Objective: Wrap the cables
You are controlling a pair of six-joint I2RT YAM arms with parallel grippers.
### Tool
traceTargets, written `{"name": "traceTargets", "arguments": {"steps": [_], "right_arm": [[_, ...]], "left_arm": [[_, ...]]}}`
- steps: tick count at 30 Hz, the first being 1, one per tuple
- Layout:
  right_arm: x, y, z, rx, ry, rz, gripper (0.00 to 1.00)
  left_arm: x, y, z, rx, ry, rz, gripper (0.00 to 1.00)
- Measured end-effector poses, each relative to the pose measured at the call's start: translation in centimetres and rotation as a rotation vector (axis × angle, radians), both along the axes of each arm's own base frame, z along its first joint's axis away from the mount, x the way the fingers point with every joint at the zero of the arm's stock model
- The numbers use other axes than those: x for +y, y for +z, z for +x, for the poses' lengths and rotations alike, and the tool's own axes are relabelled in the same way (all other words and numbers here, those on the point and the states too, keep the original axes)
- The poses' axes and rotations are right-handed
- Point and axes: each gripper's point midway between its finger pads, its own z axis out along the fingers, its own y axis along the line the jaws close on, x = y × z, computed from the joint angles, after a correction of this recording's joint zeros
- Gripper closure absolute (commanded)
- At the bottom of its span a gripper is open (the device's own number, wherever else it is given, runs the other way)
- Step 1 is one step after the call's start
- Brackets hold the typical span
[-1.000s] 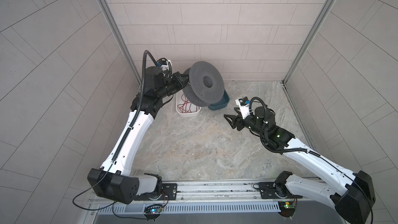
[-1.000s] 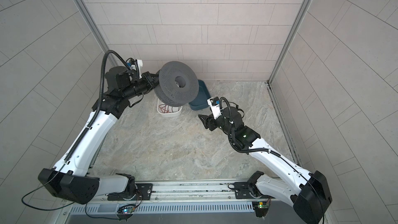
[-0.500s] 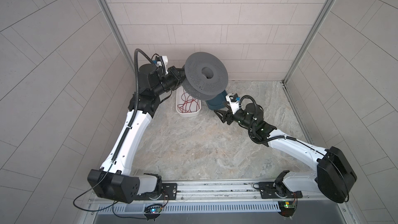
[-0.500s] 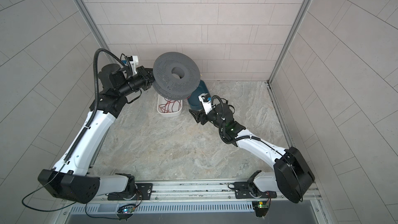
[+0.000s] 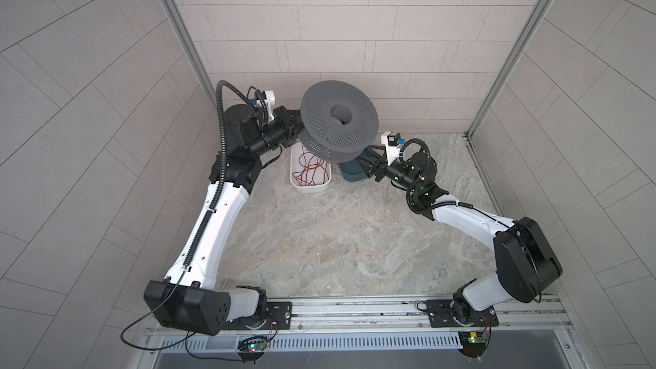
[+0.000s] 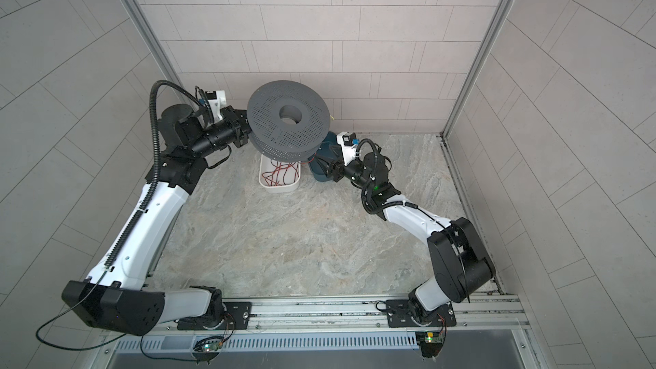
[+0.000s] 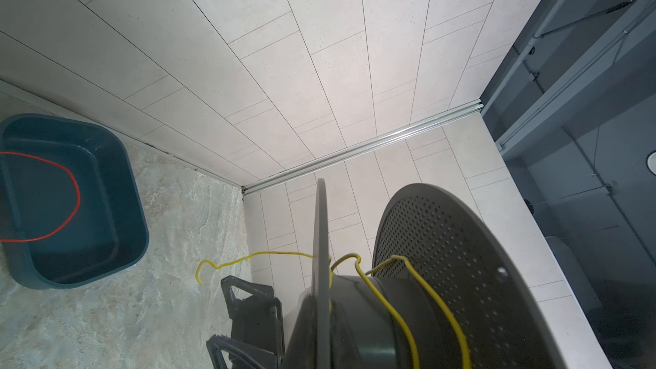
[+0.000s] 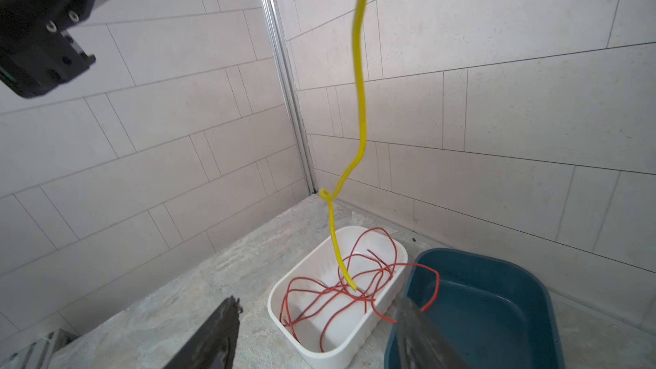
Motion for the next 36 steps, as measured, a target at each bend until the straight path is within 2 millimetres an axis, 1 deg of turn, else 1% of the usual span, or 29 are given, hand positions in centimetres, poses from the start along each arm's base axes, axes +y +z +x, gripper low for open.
{"name": "traceTargets", "arguments": {"steps": [5,10,14,16,18,21,24,26,31,36], "right_arm": [[0.9,1.0,0.6,-0.001,0.066,0.045,0.33],[1.7,1.7,1.0,0.001,0.105,0.067,0.37],[2.3,2.4,1.7,-0.003,0.128,0.085,0.39],[2.5,2.5,2.1,-0.002,0.135,0.098,0.41],[2.8,2.3,2.7,0.007,0.140,0.112,0.46],[3.2,1.7,3.4,0.031,0.153,0.128,0.56],[3.6,1.0,3.9,0.060,0.163,0.139,0.58],[3.6,0.7,4.0,0.073,0.164,0.143,0.62],[3.6,1.0,3.9,0.069,0.169,0.159,0.70],[3.6,1.2,3.8,0.064,0.174,0.165,0.90]], "left_arm": [[0.0,0.1,-0.3,0.002,-0.003,-0.009,1.00],[0.0,-0.3,-0.4,0.010,-0.005,-0.014,1.00],[0.1,-0.5,-0.5,0.017,-0.005,-0.018,1.00],[0.1,-0.5,-0.6,0.018,-0.005,-0.020,1.00],[0.1,-0.6,-0.6,0.018,-0.005,-0.021,1.00],[0.1,-0.6,-0.6,0.018,-0.006,-0.027,1.00],[0.1,-0.6,-0.6,0.021,-0.007,-0.031,1.00],[0.2,-0.5,-0.6,0.018,-0.006,-0.035,1.00],[0.2,-0.5,-0.6,0.016,-0.009,-0.038,1.00],[0.2,-0.8,-0.6,0.023,-0.009,-0.038,1.00]]}}
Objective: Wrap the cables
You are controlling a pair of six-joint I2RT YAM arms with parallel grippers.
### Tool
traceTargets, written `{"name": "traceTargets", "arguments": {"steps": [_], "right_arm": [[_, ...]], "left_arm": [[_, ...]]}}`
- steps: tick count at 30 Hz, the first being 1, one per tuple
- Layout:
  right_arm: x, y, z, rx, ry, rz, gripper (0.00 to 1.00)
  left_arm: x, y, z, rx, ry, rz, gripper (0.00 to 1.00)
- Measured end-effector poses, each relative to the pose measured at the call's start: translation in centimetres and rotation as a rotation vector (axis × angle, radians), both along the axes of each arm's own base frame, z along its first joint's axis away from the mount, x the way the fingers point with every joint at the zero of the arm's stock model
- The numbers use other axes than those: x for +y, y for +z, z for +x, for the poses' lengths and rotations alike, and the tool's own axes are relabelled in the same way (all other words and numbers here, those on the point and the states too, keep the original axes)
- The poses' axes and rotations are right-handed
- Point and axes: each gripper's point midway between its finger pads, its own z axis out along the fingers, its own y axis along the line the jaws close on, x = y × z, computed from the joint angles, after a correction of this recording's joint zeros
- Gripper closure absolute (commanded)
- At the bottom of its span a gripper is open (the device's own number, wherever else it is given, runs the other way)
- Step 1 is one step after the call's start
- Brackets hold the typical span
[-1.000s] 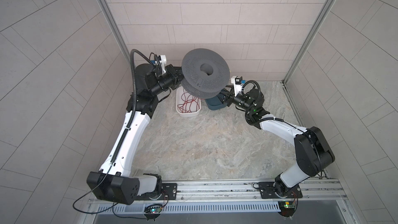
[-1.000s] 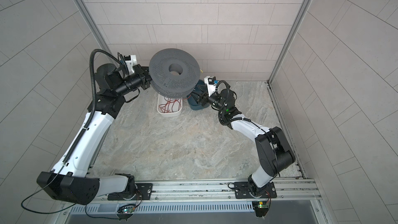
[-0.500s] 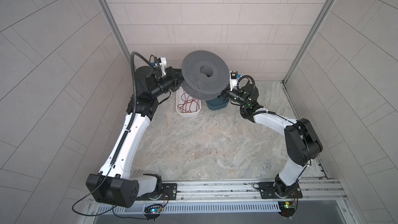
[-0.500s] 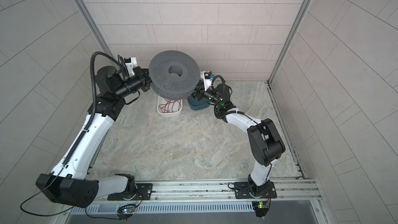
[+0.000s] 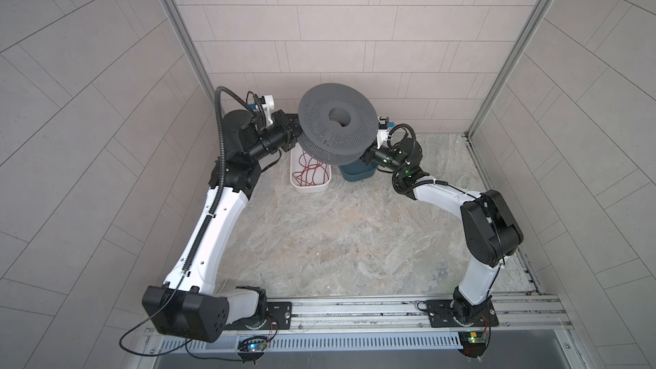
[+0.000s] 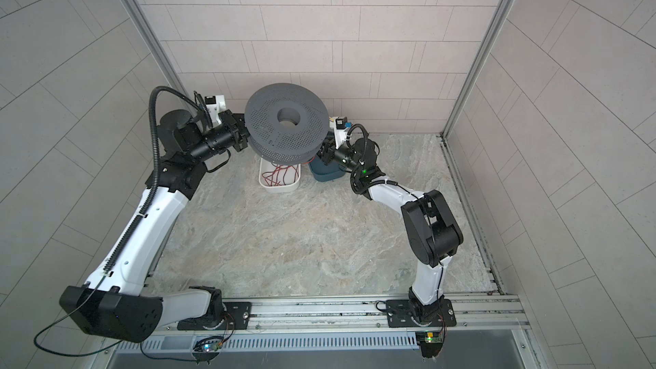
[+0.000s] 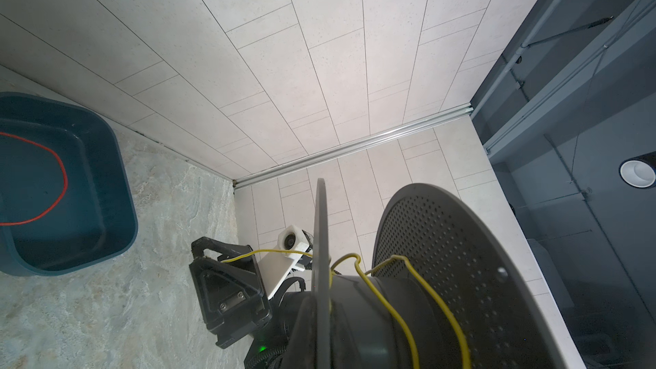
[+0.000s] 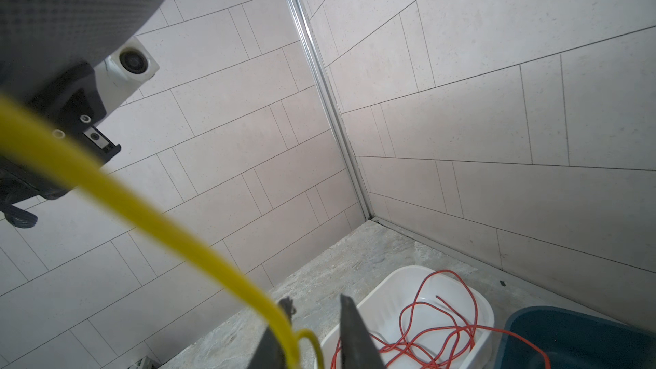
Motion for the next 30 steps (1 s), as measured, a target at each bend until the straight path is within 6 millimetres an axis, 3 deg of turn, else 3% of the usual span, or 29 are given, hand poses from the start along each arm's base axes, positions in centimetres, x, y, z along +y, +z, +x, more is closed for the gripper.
{"name": "traceTargets", "arguments": {"steps": [6,15,19,24,30], "right_arm": [[-0.2,-0.3,-0.2,0.007,0.000,0.007,1.00],[-1.7,-4.6,-1.7,0.125,-0.056,-0.049,1.00],[-2.5,-5.7,-3.3,0.179,-0.108,-0.119,1.00],[-1.5,-7.4,-5.7,0.231,-0.120,-0.249,1.00],[-0.3,-11.4,-8.8,0.292,-0.108,-0.439,1.00]], "left_arm": [[0.6,-0.5,0.4,0.009,0.019,-0.001,1.00],[2.1,-1.7,1.5,0.032,0.098,0.017,1.00],[3.0,-2.4,2.2,0.041,0.165,0.047,1.00],[4.0,-3.6,3.0,0.056,0.229,0.064,1.00],[5.2,-5.5,3.9,0.085,0.310,0.107,1.00]]}}
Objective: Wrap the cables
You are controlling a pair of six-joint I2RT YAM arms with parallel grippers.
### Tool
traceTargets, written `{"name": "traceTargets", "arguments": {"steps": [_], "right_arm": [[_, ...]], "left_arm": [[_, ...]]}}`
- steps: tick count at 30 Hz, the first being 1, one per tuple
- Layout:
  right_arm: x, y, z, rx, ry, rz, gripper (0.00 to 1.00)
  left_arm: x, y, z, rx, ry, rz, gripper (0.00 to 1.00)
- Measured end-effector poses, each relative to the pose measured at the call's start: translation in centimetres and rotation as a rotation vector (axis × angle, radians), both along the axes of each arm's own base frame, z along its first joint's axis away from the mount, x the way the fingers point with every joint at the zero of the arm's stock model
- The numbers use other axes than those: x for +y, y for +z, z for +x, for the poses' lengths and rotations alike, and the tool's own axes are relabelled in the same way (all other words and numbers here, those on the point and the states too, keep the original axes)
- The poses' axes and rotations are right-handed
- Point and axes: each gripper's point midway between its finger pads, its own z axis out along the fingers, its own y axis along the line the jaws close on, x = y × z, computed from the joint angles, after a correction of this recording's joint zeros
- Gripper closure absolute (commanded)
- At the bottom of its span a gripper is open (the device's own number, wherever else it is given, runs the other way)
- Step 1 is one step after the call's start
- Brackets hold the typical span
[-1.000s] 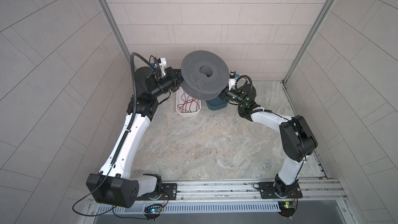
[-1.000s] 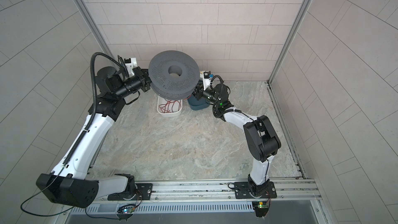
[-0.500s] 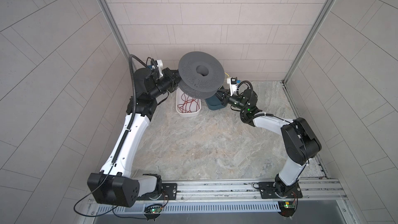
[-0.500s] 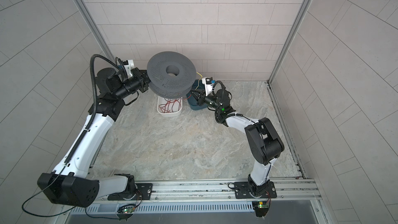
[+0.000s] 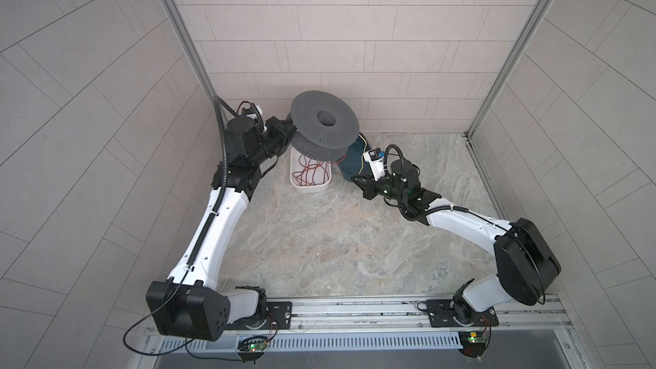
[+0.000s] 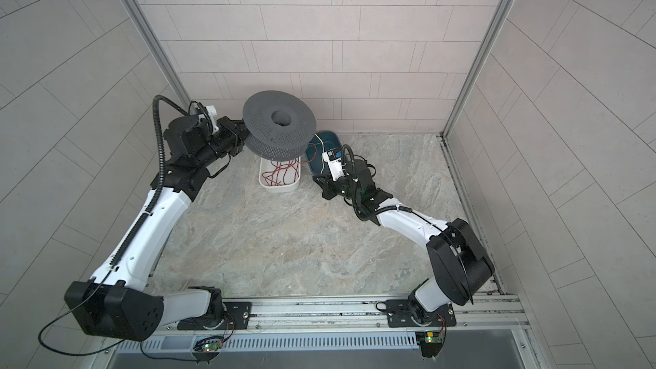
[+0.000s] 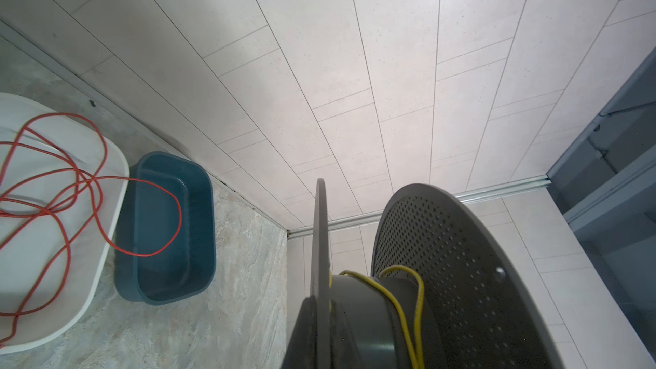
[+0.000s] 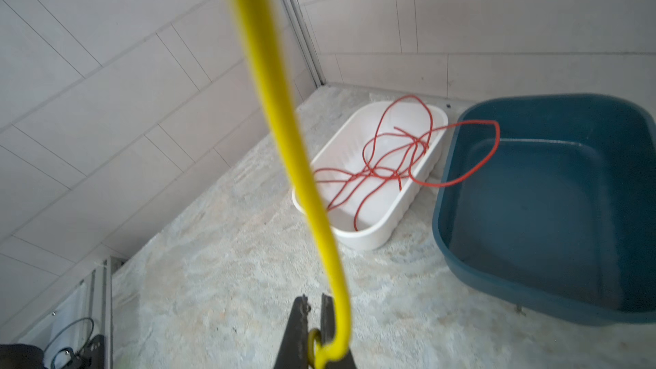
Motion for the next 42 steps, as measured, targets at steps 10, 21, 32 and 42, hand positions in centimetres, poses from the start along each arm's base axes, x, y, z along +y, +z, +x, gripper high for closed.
{"name": "traceTargets", "arguments": {"steps": [10,21,32,42], "right_arm": [[1.0,-0.7,-5.2,-0.028,0.046,-0.291,1.00],[3.4,3.3,-8.1,-0.120,0.152,-0.543,1.00],[2.3,10.1,-6.9,-0.210,0.108,-0.623,1.00],[0.4,13.6,-3.9,-0.246,0.006,-0.652,1.00]], "left_arm": [[2.5,-2.1,0.8,0.019,0.138,0.168,1.00],[0.8,-4.0,-0.3,0.040,0.153,0.474,1.00],[-2.2,-5.2,-1.0,0.032,0.036,0.721,1.00],[-3.9,-7.5,-2.0,0.058,-0.136,0.848,1.00]]}}
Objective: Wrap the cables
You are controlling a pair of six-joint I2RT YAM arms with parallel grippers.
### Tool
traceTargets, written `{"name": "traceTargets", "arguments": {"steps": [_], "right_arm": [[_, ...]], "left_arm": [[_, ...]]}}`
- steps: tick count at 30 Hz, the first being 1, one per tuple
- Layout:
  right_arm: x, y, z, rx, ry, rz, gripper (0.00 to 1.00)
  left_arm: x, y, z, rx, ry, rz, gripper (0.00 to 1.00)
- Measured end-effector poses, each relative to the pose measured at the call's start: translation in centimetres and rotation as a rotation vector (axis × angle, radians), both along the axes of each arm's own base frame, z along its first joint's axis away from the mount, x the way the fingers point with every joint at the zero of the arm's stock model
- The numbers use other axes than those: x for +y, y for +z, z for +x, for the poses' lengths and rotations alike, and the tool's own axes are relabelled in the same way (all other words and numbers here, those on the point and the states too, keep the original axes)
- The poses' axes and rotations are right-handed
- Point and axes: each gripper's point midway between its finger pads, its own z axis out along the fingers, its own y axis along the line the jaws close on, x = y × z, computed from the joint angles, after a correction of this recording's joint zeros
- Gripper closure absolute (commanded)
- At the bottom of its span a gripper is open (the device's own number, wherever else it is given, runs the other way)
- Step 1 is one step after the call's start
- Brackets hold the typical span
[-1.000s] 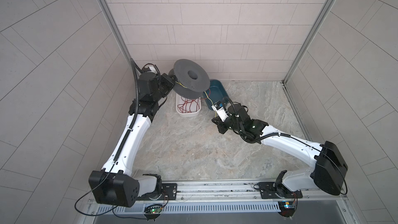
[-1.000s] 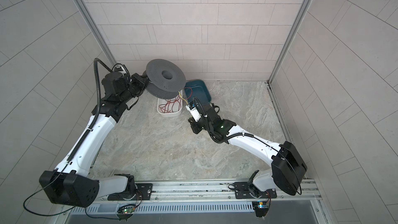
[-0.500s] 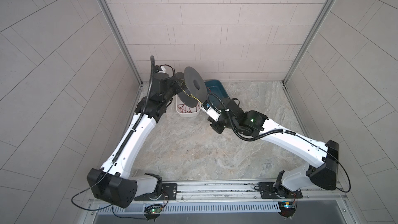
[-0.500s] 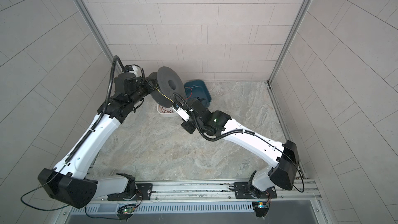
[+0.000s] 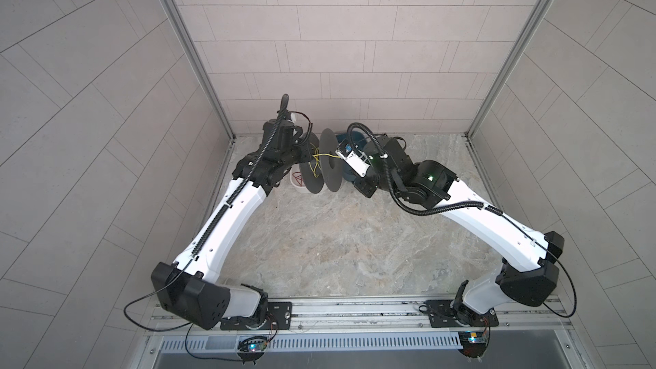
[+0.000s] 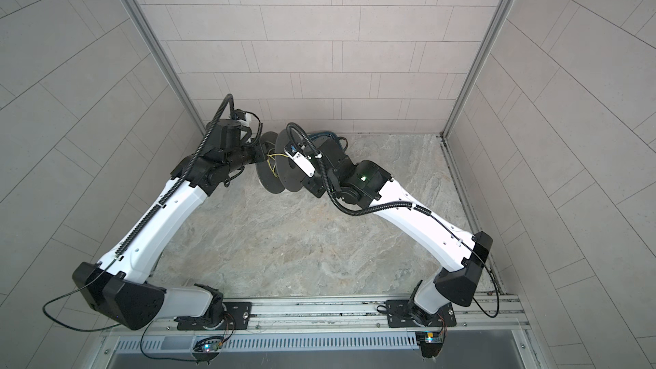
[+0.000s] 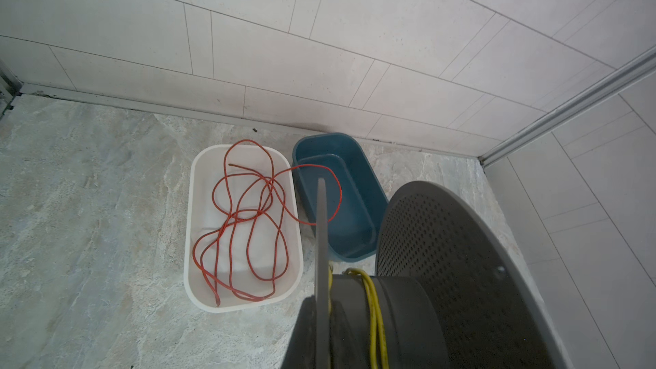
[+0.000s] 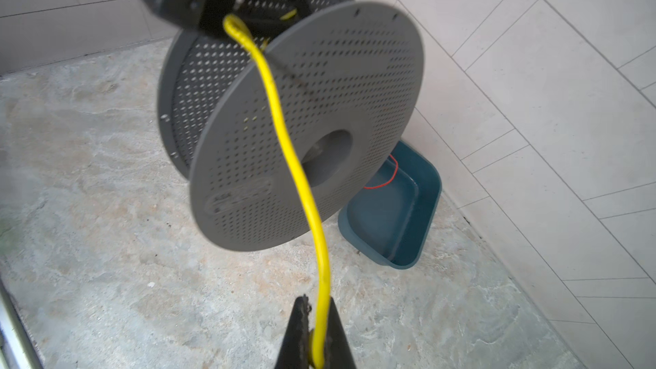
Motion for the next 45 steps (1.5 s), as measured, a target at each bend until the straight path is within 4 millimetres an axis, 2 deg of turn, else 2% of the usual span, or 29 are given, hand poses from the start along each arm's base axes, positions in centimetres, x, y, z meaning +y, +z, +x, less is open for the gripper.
{"name": "traceTargets", "arguments": {"steps": [5,14,20,30,34,40,45], "right_arm": [[-1.0,0.6,2.6,-0.010,-0.065,0.002,1.00],[-3.9,1.3,5.7,0.006,-0.160,0.032,1.00],[-5.2,0.7,7.8,0.048,-0.186,0.075,1.00],[-6.2,-3.4,10.3,0.163,-0.202,0.153,1.00],[-6.7,-5.9,11.0,0.222,-0.196,0.193,1.00],[-6.8,-9.1,11.2,0.285,-0.176,0.255,1.00],[-6.6,-10.5,10.1,0.298,-0.158,0.319,1.00]], "left_arm": [[-1.3,-0.6,-0.7,0.018,-0.101,0.018,1.00],[-3.0,-1.5,-2.1,0.046,-0.250,0.041,1.00],[-4.4,-1.3,-3.0,0.036,-0.359,0.026,1.00],[-5.8,-1.1,-4.3,0.040,-0.468,-0.011,1.00],[-6.3,-0.8,-4.9,0.055,-0.501,-0.047,1.00],[-5.9,0.6,-4.3,0.053,-0.479,-0.143,1.00],[-4.9,1.7,-3.1,0.048,-0.407,-0.228,1.00]]}}
